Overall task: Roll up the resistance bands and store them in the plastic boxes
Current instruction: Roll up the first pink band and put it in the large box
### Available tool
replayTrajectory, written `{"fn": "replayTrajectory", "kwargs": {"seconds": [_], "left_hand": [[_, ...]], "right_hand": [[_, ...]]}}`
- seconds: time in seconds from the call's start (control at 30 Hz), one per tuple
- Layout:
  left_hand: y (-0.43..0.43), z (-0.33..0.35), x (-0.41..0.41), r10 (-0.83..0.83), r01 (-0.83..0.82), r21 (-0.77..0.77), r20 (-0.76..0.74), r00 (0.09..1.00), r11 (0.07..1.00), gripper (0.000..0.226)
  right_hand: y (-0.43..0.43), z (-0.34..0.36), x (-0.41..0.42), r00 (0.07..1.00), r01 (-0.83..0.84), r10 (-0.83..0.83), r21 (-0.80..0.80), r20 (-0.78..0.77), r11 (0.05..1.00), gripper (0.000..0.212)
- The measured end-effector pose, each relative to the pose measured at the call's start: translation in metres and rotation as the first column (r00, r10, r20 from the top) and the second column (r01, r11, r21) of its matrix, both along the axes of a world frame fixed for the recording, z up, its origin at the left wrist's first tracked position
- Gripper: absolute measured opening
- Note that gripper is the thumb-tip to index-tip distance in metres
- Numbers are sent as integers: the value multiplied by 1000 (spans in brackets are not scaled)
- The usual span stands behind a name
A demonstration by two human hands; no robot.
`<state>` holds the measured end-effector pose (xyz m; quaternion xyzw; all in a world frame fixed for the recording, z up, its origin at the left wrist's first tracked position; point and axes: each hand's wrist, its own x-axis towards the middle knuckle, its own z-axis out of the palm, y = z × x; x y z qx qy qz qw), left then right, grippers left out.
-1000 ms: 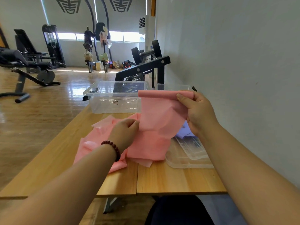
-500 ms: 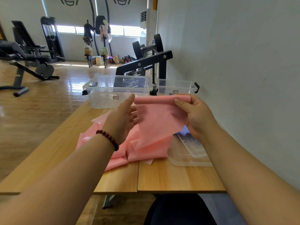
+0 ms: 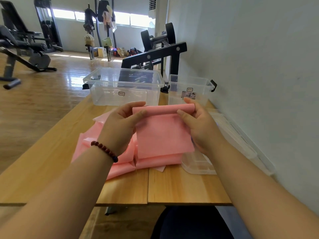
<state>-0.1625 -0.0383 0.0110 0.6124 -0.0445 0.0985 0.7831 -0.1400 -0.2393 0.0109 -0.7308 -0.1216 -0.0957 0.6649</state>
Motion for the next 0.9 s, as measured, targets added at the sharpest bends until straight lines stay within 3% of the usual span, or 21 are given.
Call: {"fn": "replayTrajectory", "kwargs": {"seconds": [0.2, 0.3, 0.37, 0.53, 0.73, 0.83, 0.9], "left_hand": [[6, -14, 2, 55, -54, -13, 20, 998, 998, 15], [10, -19, 3, 34, -34, 1, 45, 998, 999, 17], [14, -23, 4, 18, -21, 60, 62, 998, 998, 21], [17, -27, 2, -53, 54, 49, -11, 999, 997, 35], [15, -29, -6, -90, 97, 102, -72, 993, 990, 26], [14, -30, -11, -113, 118, 54, -81, 990, 992, 22], [15, -31, -13, -75, 81, 79, -74, 994, 994, 23]], "right_hand": [[7, -6, 4, 1000, -21, 19, -115, -14, 993, 47], [3, -7, 6, 998, -29, 22, -134, -53, 991, 25], [2, -8, 6, 999, -34, 30, -101, -37, 994, 12], [-2, -12, 4, 995, -96, 98, 58, -30, 994, 22], [-7, -15, -1, 991, -130, 133, 81, -23, 988, 29], [-9, -16, -3, 990, -138, 141, 95, -28, 986, 38], [-7, -17, -6, 990, -129, 133, 94, -40, 987, 30]]}}
